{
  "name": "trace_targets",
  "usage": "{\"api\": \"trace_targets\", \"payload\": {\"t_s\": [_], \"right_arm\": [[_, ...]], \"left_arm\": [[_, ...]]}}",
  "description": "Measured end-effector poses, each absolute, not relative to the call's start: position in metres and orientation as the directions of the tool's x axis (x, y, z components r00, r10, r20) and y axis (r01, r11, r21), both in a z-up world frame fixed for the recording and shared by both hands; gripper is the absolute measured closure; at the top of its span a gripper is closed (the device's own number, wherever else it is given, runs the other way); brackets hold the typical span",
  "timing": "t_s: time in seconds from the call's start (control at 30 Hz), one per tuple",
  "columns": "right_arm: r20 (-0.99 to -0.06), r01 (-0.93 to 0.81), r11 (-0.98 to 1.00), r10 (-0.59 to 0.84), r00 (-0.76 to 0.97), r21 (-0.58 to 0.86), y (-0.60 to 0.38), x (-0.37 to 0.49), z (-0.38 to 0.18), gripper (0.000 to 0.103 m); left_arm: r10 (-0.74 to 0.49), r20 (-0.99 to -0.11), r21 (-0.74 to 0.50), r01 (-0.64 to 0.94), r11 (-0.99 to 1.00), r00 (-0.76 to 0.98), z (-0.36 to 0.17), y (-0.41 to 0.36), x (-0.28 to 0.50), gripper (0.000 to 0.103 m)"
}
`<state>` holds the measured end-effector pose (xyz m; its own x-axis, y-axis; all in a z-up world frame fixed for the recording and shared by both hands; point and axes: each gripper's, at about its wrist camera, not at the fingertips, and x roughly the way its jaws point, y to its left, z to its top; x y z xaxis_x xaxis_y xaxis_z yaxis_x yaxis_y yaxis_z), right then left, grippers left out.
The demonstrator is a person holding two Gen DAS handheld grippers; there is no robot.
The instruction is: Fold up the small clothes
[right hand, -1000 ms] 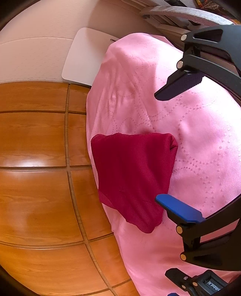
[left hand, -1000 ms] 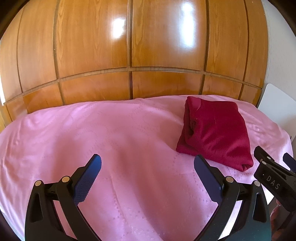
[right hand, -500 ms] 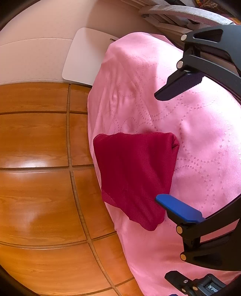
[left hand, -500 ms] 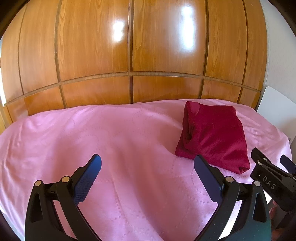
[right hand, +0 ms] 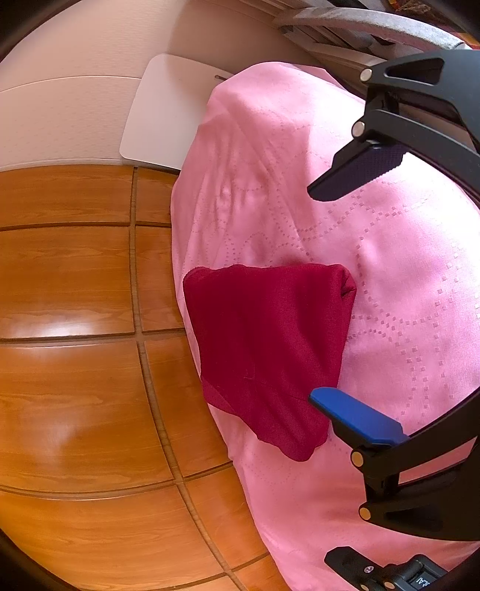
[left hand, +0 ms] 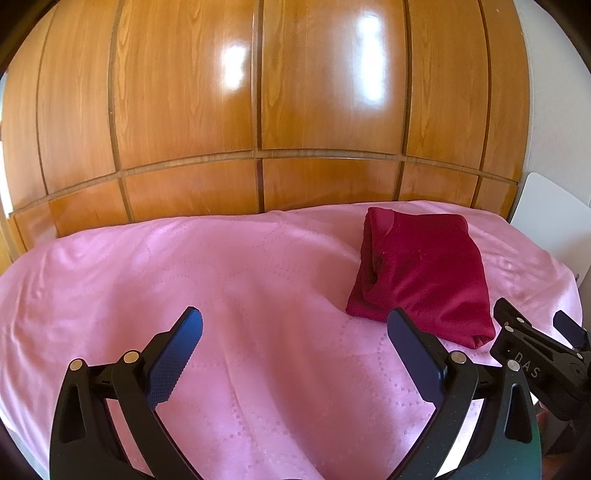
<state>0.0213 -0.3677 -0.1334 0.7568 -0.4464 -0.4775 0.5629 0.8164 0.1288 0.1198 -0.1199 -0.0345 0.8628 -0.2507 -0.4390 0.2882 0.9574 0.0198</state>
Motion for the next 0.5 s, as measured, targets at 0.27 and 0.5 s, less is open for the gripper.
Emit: {"api": "trace_targets", "payload": {"t_s": [0.27, 0.5], "right_arm": [[-0.49, 0.561, 0.818, -0.44, 0.752, 0.126, -0.367, 0.022, -0.138, 0.002], [-0.482, 0.558, 0.82, -0.44, 0.758, 0.129, -0.374, 0.021, -0.136, 0.002]], "left_arm": [[-0.248, -0.444, 0.018, 0.285, 0.958, 0.861, -0.036, -0.119, 0.122, 0.004], [-0.241, -0.491, 0.004, 0.279, 0.96, 0.837, -0.047, -0.118, 0.132, 0.004]]}}
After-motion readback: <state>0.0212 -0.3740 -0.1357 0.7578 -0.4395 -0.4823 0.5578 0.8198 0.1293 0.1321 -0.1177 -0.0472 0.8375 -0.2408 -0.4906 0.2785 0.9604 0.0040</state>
